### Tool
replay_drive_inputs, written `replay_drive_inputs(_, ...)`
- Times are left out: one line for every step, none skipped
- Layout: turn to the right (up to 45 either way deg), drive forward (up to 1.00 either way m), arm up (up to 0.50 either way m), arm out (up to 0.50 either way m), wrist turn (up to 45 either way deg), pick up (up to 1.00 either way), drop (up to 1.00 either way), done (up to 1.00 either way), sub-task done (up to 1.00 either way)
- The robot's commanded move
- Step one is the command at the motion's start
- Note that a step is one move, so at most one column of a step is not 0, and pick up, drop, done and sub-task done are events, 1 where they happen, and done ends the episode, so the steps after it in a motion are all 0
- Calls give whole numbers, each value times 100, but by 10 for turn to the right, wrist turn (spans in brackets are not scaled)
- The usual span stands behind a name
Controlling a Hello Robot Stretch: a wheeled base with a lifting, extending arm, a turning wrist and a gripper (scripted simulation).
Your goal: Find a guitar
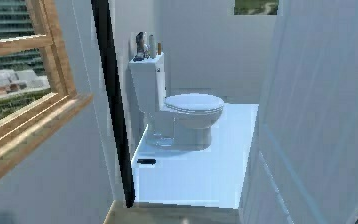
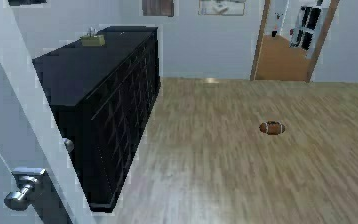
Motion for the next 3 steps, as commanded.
replay_drive_inputs(90,0,0,0,0,0,0,0,0)
replay_drive_inputs(0,100,0,0,0,0,0,0,0)
replay_drive_inputs(0,50,0,0,0,0,0,0,0)
